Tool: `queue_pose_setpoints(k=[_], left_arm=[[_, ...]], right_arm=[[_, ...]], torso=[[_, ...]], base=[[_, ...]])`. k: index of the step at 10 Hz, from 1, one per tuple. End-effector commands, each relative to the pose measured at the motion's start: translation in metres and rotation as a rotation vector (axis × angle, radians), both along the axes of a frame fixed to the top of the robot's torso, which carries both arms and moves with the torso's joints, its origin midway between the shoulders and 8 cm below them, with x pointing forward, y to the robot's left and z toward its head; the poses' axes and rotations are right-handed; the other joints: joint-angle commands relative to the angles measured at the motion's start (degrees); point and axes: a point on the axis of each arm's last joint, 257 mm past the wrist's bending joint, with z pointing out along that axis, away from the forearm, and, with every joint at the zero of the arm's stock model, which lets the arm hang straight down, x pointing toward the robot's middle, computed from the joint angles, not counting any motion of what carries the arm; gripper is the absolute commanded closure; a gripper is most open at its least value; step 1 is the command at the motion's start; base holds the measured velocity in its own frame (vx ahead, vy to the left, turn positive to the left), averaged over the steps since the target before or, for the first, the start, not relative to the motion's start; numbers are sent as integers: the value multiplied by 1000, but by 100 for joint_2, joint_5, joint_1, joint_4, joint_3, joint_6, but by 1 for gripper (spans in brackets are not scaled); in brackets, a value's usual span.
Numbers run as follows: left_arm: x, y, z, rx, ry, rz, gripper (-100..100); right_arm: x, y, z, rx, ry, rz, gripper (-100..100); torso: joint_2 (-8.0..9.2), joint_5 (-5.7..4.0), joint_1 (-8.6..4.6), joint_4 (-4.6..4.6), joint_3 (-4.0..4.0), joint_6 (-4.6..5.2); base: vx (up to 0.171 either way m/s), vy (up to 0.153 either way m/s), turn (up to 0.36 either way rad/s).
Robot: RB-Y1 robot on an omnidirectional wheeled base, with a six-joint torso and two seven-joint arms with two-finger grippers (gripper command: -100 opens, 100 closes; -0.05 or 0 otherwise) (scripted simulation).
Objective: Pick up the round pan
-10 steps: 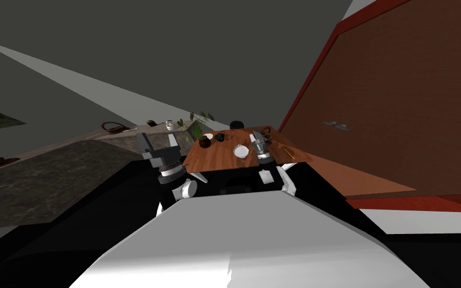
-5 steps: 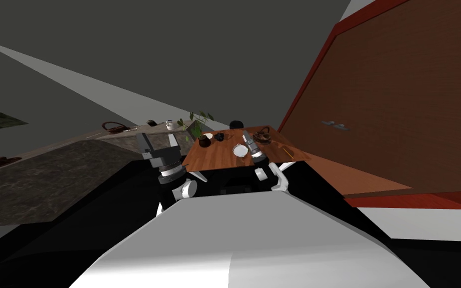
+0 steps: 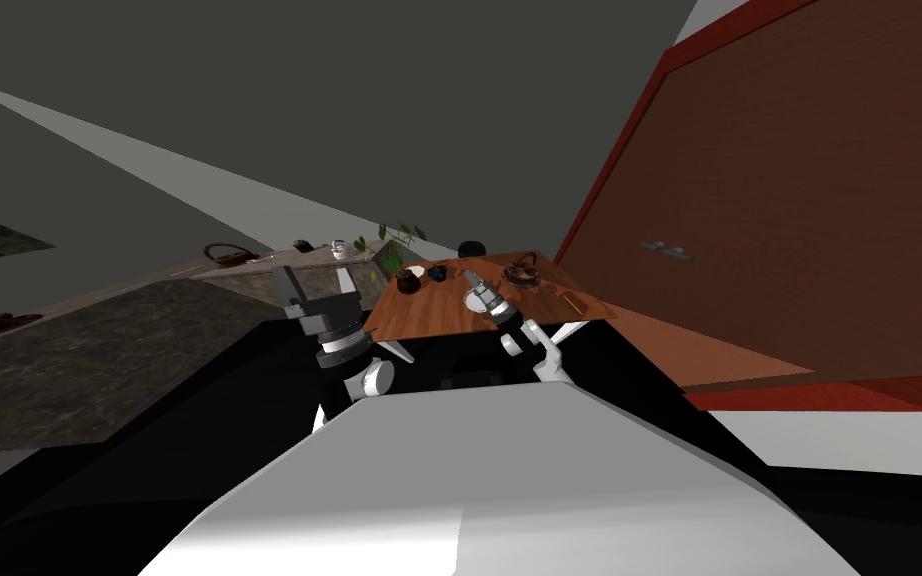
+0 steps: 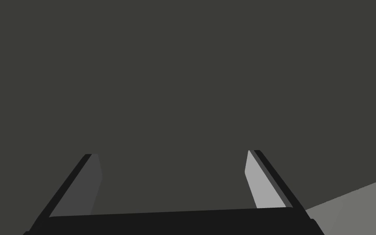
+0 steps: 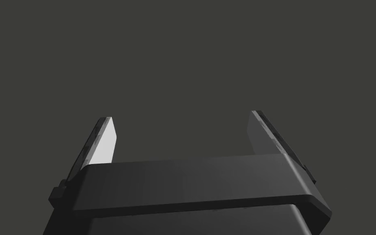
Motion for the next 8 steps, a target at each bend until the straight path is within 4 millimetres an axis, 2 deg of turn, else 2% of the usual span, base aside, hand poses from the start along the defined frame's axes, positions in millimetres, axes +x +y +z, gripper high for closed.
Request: queue_pose_setpoints(k=[1, 2, 3, 4, 6, 7, 8], left_arm=[[0, 0, 0, 0, 0, 0, 0], [0, 0, 0, 0, 0, 0, 0], [0, 0, 0, 0, 0, 0, 0], [0, 0, 0, 0, 0, 0, 0], [0, 0, 0, 0, 0, 0, 0], [0, 0, 0, 0, 0, 0, 0], [0, 0, 0, 0, 0, 0, 0]], right_arm=[[0, 13, -6, -58, -18, 9, -100], [2, 32, -14, -113, -30, 36, -100], [2, 34, -17, -144, -42, 30, -100], [3, 52, -24, -199, -60, 56, -100], [4, 54, -31, -237, -70, 48, -100], [7, 71, -43, -307, -88, 70, -100], [6, 72, -45, -331, -100, 65, -100]], torso=[[0, 0, 0, 0, 0, 0], [0, 1, 3, 0, 0, 1], [0, 1, 4, 0, 0, 0], [-2, 1, 4, 0, -1, 1], [-4, 1, 5, -1, -2, 1], [-5, 1, 7, -1, -3, 2], [-5, 2, 7, -1, -3, 1]], base=[[-27, -15, -1], [-28, -14, -15], [-21, -10, -2], [-21, -13, -21], [-15, -7, 0], [-17, -5, -26], [-17, -5, -5]])
